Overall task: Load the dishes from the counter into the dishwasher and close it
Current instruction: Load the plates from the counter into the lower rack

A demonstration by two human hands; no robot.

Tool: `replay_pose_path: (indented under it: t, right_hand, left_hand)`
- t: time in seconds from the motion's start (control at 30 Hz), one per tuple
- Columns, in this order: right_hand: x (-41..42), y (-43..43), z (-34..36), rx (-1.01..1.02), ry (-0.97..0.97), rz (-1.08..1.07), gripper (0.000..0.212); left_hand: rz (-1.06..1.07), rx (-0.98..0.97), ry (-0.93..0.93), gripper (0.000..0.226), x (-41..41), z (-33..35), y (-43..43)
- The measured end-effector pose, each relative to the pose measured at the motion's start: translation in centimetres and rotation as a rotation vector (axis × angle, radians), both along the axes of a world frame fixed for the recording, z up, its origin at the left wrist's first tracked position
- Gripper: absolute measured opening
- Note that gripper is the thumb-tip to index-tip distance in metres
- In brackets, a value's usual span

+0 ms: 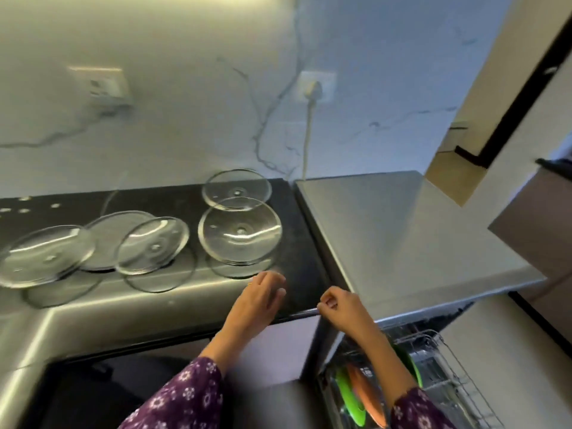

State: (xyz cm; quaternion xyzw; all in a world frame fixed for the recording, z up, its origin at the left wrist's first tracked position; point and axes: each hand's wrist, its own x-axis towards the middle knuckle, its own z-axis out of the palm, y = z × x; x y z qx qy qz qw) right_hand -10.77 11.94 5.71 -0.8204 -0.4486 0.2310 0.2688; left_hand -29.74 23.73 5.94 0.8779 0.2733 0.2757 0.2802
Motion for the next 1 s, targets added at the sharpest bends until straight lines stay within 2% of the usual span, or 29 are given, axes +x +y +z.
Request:
replay_pose_path:
  t: [0.23, 0.4, 0.53, 0.6, 0.73, 0.9, 1.0]
  right_hand:
    - [-12.2, 9.7, 5.8, 0.018, -0.014, 0.221, 0.013]
    - [-20.8, 15.2, 7.3, -0.022, -0.035, 0.357, 0.015]
    - [-26.8, 19.1, 7.4, -0.061, -0.031, 0.448, 0.013]
    - [-29.1, 20.7, 7.4, -0.074, -0.008, 0.46, 0.014]
    - [-33.6, 24.2, 7.2, -0.158, 0.055, 0.452, 0.013]
    - [-37.1, 28.3, 5.2, -0.235, 0.131, 0.408, 0.034]
    - [-38.5, 30.1, 4.1, -0.276, 0.13, 0.377, 0.036]
  left_hand:
    - [0.335, -0.025, 0.007, 0.047, -19.5, 1.8, 6.5]
    - [0.531, -0.05, 0.04, 0.026, -30.2, 1.1, 8.5]
    - [0.651, -0.099, 0.051, 0.032, -36.2, 0.3, 8.8]
    - [0.694, -0.115, 0.045, 0.04, -38.1, -0.3, 9.0]
    - [0.756, -0.143, 0.031, 0.027, -40.5, -1.6, 10.0]
    - [0.737, -0.173, 0.046, 0.028, -40.4, -3.3, 11.8]
    - [0.713, -0.192, 0.043, 0.027, -39.7, -4.4, 13.0]
